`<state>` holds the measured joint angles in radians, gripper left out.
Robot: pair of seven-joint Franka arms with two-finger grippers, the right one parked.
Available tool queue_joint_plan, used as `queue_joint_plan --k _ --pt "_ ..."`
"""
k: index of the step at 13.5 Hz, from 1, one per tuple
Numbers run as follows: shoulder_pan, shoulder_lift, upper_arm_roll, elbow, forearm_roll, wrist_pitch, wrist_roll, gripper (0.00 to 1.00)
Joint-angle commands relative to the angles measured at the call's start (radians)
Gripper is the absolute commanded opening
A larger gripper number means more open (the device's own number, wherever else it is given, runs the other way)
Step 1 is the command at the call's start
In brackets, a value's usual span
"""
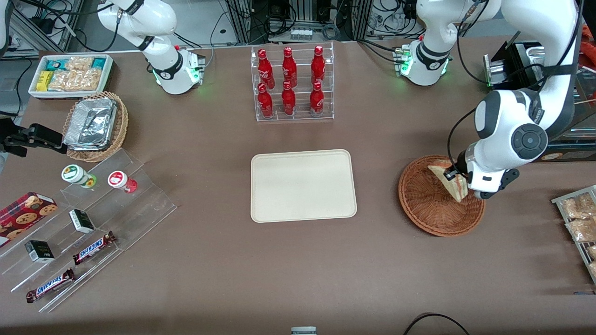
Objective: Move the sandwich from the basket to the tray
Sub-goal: 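Lift the sandwich and carry it with the left gripper over the tray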
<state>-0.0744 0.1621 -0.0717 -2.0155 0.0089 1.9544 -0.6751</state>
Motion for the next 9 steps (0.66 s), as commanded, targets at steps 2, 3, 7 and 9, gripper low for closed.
queue_joint_plan --k 2,3,7,9 --pt "-0.011 0.011 -0.118 0.107 0.0 -0.091 0.009 0.0" --pt "-0.011 0.013 -0.15 0.107 -0.001 -0.088 0.009 0.0" --pt "-0.08 0.114 -0.244 0.222 -0.003 -0.094 0.009 0.0" --pt "-0.145 0.157 -0.246 0.265 -0.02 -0.085 -0.004 0.0"
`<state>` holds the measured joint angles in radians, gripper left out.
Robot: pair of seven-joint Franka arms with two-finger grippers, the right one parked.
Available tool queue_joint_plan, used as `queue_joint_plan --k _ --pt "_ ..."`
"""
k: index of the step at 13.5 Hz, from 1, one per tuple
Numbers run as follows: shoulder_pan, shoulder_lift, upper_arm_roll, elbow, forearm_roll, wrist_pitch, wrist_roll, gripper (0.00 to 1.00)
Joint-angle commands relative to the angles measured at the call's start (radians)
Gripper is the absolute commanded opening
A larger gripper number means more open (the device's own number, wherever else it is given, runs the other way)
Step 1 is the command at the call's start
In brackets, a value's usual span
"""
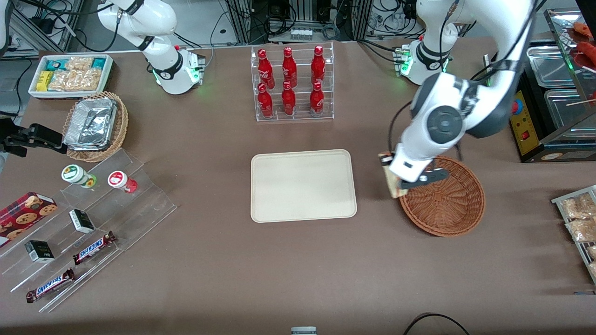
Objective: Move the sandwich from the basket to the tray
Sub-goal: 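Lift the sandwich and carry it with the left gripper over the tray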
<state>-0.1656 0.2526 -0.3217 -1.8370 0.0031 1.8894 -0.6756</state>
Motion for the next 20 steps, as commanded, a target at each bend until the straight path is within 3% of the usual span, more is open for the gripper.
queue_joint_plan --k 1,10,15,20 --pt "-0.087 0.094 0.004 0.117 -0.032 -0.016 -0.004 0.0" --pt "-0.333 0.391 0.012 0.474 -0.014 -0.026 -0.087 0.0" --pt "-0.428 0.53 0.015 0.593 0.142 -0.016 -0.198 0.0" --pt "-0.445 0.579 0.018 0.622 0.179 0.005 -0.294 0.0"
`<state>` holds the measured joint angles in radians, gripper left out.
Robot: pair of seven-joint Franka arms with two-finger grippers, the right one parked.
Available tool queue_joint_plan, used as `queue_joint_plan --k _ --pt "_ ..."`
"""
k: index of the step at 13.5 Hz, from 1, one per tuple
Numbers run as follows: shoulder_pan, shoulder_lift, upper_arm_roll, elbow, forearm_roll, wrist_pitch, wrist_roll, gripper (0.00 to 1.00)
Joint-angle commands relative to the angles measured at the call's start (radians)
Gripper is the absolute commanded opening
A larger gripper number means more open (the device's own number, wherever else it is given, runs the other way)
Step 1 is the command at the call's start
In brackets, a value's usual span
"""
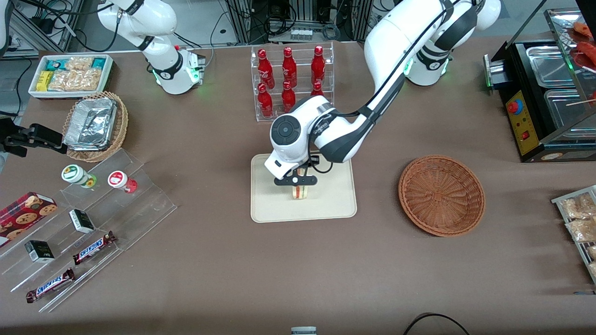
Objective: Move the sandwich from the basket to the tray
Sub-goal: 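Lower the sandwich onto the tray and open the left gripper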
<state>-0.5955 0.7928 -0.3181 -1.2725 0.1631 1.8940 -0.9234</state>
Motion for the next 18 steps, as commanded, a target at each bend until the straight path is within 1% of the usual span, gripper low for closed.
queue_joint_plan --k 1,5,15,16,17,18 --pt "-0.015 0.046 0.014 0.062 0.019 0.0 -0.055 0.0" --pt "-0.015 0.062 0.016 0.061 0.039 0.01 -0.072 0.0" --pt "-0.015 0.088 0.016 0.048 0.052 0.076 -0.101 0.0" --pt "-0.015 0.088 0.016 0.047 0.05 0.076 -0.1 0.12" --pt "-0.012 0.088 0.014 0.044 0.05 0.076 -0.1 0.47" --pt "-0.012 0.088 0.016 0.041 0.05 0.076 -0.1 0.7"
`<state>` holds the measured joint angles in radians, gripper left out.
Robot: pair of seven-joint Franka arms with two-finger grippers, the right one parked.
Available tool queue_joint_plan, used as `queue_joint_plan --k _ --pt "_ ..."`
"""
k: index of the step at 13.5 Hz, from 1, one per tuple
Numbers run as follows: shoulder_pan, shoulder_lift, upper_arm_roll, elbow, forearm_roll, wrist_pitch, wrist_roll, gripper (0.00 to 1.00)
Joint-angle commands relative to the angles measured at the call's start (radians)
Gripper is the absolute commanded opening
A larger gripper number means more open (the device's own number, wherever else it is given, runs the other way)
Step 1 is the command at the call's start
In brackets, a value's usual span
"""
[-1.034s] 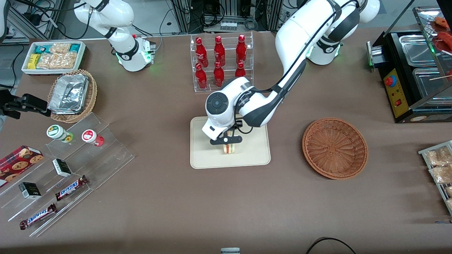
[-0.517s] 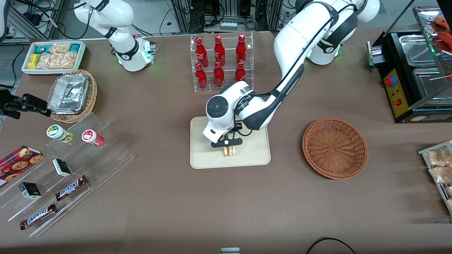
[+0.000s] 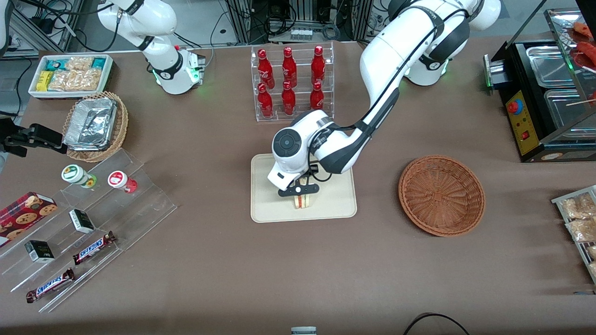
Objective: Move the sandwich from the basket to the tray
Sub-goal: 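Lower the sandwich onto the tray and open the left gripper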
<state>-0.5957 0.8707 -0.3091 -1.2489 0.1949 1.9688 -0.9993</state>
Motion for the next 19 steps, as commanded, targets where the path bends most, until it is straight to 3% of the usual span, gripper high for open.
queue_joint_plan --k 1,8,16,19 --pt "-0.01 0.01 0.007 0.016 0.017 0.001 -0.025 1.0" --pt "-0.007 -0.01 0.004 0.025 0.012 -0.004 -0.019 1.0" --pt "-0.006 -0.148 -0.005 0.055 -0.005 -0.139 -0.005 1.0" --pt "0.0 -0.179 0.001 0.048 -0.003 -0.163 0.124 1.0"
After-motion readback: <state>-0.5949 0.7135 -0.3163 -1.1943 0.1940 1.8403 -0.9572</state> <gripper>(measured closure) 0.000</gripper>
